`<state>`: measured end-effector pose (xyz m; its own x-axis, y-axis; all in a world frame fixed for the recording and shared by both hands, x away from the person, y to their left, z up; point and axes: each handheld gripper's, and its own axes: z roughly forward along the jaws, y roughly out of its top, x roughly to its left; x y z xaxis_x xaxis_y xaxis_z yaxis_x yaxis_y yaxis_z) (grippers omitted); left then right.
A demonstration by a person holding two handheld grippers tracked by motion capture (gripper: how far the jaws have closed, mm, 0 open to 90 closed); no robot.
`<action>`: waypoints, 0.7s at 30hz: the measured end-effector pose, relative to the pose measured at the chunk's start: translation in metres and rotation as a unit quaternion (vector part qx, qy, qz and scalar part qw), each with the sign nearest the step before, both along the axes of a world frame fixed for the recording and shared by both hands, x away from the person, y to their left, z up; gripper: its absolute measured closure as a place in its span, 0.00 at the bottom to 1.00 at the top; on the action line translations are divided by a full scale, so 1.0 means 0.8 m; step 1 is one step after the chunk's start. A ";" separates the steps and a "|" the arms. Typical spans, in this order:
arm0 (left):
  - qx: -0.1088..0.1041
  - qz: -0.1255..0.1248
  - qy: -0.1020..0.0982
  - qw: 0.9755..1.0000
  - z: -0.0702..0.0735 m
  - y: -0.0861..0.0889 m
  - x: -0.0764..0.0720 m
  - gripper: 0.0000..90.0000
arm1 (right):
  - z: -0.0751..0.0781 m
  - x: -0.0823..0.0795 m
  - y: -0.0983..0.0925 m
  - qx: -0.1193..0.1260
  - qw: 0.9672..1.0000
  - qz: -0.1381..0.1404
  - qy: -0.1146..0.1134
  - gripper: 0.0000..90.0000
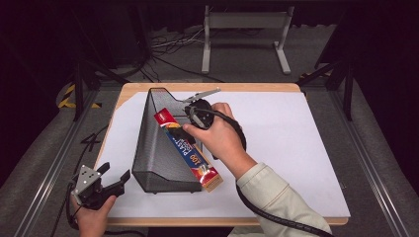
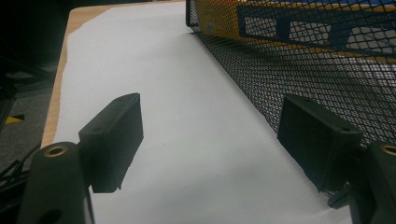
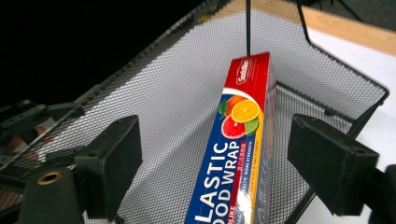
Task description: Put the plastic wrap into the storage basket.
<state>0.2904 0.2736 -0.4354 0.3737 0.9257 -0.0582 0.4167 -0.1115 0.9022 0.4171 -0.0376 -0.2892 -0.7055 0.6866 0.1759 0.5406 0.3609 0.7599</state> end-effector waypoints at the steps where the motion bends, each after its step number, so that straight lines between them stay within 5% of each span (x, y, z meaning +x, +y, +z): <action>1: 0.000 0.000 0.001 1.000 0.000 0.000 0.000 0.26 | 0.002 -0.003 -0.003 0.004 1.000 0.003 -0.008 0.19; 11: 0.002 -0.007 0.001 1.000 0.000 -0.004 0.003 0.26 | 0.009 -0.016 -0.043 0.004 1.000 0.008 -0.027 0.19; 21: 0.003 -0.003 0.003 1.000 0.001 -0.002 0.000 0.26 | 0.024 -0.027 -0.111 -0.003 0.999 0.008 -0.049 0.18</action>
<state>0.2907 0.2716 -0.4348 0.3783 0.9241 -0.0550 0.4210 -0.1188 0.8993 0.3954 -0.1261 -0.2702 -0.7299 0.6760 0.1009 0.4579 0.3740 0.8065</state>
